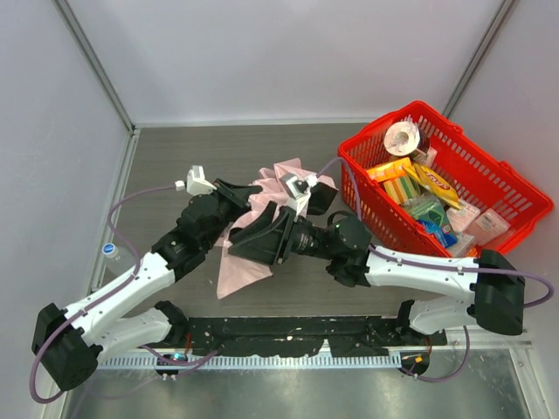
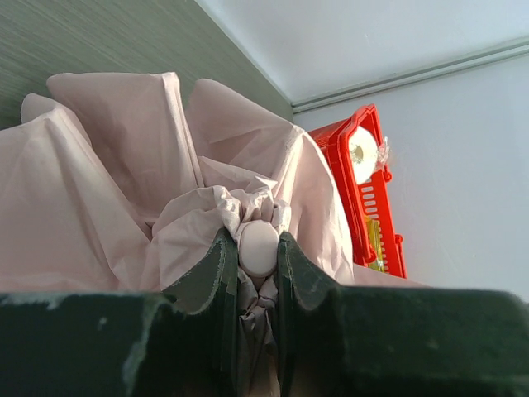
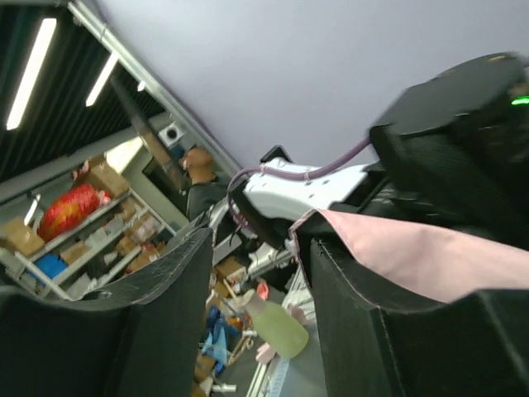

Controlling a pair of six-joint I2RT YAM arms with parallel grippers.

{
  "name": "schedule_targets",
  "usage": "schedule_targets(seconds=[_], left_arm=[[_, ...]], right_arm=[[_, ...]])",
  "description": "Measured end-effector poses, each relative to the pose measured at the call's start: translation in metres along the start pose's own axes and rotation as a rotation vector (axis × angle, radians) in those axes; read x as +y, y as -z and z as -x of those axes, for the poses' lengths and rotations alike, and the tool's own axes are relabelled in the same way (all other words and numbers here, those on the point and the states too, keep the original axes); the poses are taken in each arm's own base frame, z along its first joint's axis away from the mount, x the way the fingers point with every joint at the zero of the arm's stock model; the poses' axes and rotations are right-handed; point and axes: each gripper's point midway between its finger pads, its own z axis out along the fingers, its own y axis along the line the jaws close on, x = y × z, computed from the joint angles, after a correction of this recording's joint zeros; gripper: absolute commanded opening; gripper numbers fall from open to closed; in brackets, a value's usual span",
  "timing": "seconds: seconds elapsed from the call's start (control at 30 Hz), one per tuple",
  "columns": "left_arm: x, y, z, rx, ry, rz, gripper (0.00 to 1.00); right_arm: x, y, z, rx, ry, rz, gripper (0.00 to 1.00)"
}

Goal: Put away the umbrella

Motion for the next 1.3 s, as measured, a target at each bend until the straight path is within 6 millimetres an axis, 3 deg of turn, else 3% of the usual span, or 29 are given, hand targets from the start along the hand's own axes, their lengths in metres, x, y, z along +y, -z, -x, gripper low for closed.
schedule_targets(seconds=[0.13, 0.23, 0.3, 0.47, 0.7, 0.8, 0.97, 1.07, 1.17, 1.3], left_arm=[[0.000, 0.000, 0.003, -0.019, 0.017, -0.005, 0.00], [-0.001, 0.001, 0.007, -0.035, 0.018, -0.007, 0.00], [-0.001, 0.001, 0.008, -0.043, 0.015, -0.006, 0.00], [0.000, 0.001, 0.012, -0.061, -0.015, -0.002, 0.00], [-0.011, 0.004, 0.016, -0.072, -0.039, -0.048, 0.00], [-0.017, 0.005, 0.014, -0.055, -0.050, -0.079, 0.00], [-0.026, 0.008, 0.003, 0.004, -0.070, -0.137, 0.00], [-0.028, 0.010, -0.004, 0.042, -0.079, -0.157, 0.00], [-0.032, 0.013, -0.011, 0.085, -0.084, -0.183, 0.00], [-0.038, 0.017, -0.019, 0.132, -0.086, -0.217, 0.00]], right_arm=[[0.028, -0.005, -0.036, 0.126, 0.068, 0.023, 0.68], [0.044, 0.009, -0.067, 0.234, 0.116, -0.011, 0.69], [0.049, 0.020, -0.070, 0.261, 0.140, -0.053, 0.73], [0.033, 0.060, -0.049, 0.267, 0.199, -0.301, 0.75], [0.000, 0.123, -0.043, 0.397, 0.299, -0.614, 0.75], [-0.004, 0.137, -0.022, 0.390, 0.376, -0.723, 0.75], [0.004, 0.125, 0.031, 0.325, 0.575, -0.822, 0.79], [0.001, 0.112, 0.050, 0.320, 0.682, -0.871, 0.83], [-0.019, 0.107, 0.058, 0.363, 0.772, -0.923, 0.85], [-0.065, 0.123, 0.057, 0.464, 0.812, -1.015, 0.89]])
